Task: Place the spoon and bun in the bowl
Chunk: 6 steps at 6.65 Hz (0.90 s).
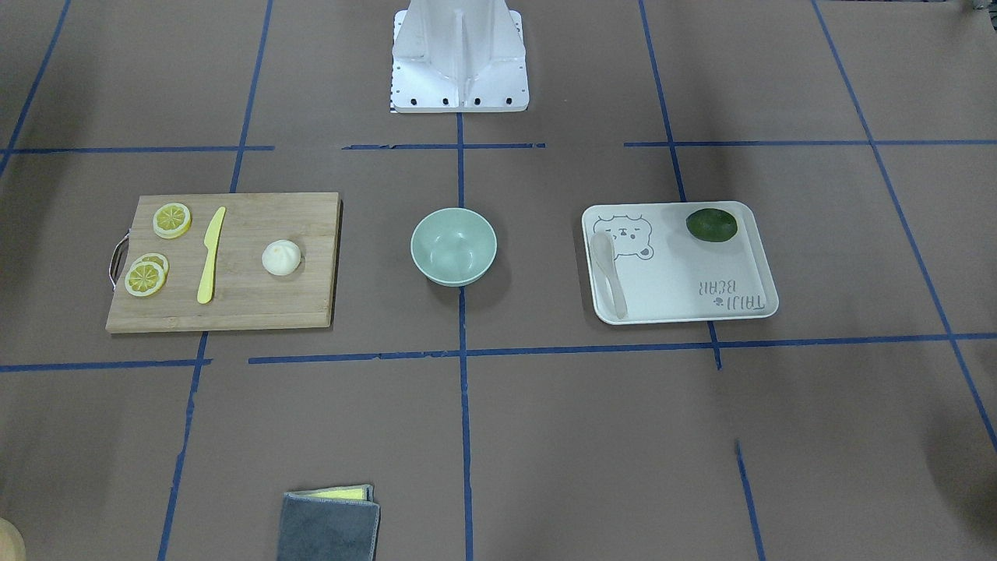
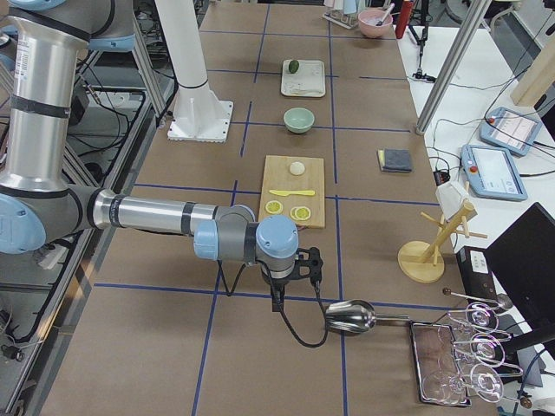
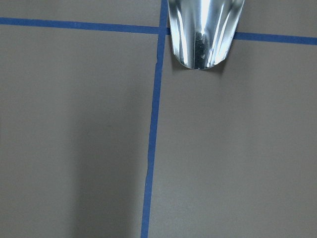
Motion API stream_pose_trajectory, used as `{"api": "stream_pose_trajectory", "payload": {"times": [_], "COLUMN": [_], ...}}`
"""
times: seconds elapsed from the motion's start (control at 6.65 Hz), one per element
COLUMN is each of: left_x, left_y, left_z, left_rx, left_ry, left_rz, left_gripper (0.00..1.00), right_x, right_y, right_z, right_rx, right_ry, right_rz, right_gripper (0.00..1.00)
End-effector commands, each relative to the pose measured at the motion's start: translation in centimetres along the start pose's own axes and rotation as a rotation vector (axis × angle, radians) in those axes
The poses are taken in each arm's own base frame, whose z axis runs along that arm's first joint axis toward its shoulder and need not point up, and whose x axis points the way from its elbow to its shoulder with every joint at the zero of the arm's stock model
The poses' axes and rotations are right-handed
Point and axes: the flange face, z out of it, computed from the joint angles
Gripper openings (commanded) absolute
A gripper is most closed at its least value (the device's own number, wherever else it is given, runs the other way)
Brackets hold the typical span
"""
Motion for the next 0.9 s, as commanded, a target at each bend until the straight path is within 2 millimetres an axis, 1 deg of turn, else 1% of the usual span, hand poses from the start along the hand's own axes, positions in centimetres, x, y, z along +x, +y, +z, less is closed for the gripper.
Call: {"api": "stream_pose_trajectory", "payload": {"times": [0.0, 0.3, 0.45, 0.6, 0.75], "left_x": [0.1, 0.3, 0.9, 2.4, 3.5], "left_y": [-0.2, -0.4, -1.0, -2.3, -3.5], "left_z": [-0.1, -0.2, -0.5, -0.6, -1.5], "left_rx": [0.013, 0.034, 0.076, 0.125, 0.207], "left_ry": [-0.002, -0.006, -0.017, -0.022, -0.037], "left_rz": [0.016, 0.039, 0.09, 0.171, 0.255], "left_gripper": [1.0, 1.0, 1.0, 1.0, 1.0], "right_x": [0.0, -0.1, -0.4, -1.9, -3.3], "right_y": [0.0, -0.1, -0.4, -2.8, -5.8], "right_z": [0.0, 0.0, -0.2, -1.5, -3.2], "right_rx": [-0.001, 0.001, 0.005, 0.042, 0.102], "right_ry": [-0.005, -0.009, -0.01, -0.008, 0.006], "right_rz": [0.001, 0.001, 0.002, -0.039, -0.101], "right_gripper": [1.0, 1.0, 1.0, 1.0, 1.0]}}
